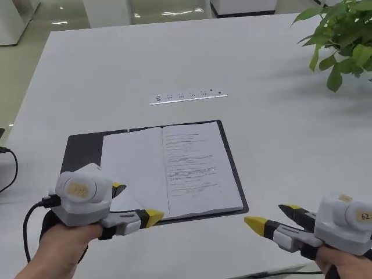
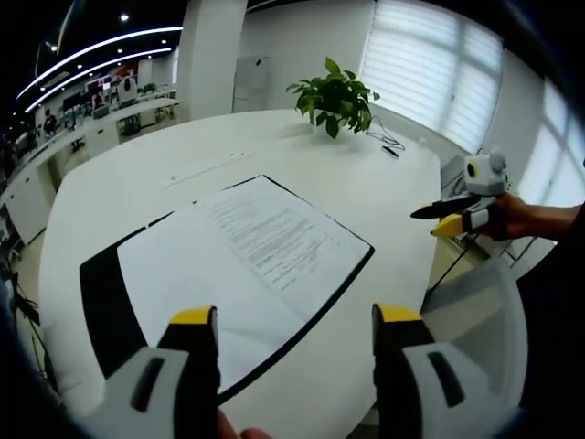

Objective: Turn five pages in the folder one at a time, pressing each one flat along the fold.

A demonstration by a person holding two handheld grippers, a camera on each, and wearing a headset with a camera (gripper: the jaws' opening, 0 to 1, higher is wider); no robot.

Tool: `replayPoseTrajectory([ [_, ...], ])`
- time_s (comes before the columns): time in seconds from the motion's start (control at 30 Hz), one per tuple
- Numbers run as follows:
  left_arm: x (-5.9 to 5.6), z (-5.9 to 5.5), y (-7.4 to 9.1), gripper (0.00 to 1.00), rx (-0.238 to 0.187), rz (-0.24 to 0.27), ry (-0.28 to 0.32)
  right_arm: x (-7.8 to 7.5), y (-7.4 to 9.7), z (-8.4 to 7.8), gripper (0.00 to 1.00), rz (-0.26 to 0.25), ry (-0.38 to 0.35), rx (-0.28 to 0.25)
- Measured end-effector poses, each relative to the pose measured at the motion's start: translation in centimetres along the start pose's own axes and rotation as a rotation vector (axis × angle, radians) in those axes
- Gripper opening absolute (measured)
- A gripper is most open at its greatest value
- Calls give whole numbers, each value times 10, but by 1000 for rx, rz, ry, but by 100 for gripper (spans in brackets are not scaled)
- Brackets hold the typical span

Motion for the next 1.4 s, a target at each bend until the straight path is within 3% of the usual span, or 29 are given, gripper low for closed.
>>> replayPoseTrajectory([
  [0.23,-15,10,-24,68,19,-43,-49,-2,1,-3,66,8,-10,7],
  [0.6,-46,26,-58,68,41,-101,-60,-4,-7,-7,65,40,-20,24],
  [0.9,-72,27,-84,66,70,-147,-114,-4,-14,-9,64,70,-23,41],
  [1.1,-77,27,-101,69,72,-163,-90,-6,-15,-11,63,85,-32,44],
  [1.4,-77,30,-123,68,63,-140,-79,-10,-13,-21,60,87,-64,50],
])
Point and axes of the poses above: the centre of the closed fingertips' face, and the gripper's own axes: y roughly backward along the fingers, x roughly to its left, z roughly out of its top, the point moved 2 cm from there along y, roughly backward along the fingers, and after that the axes turned 12 degrees about z, right-handed, at the moved point
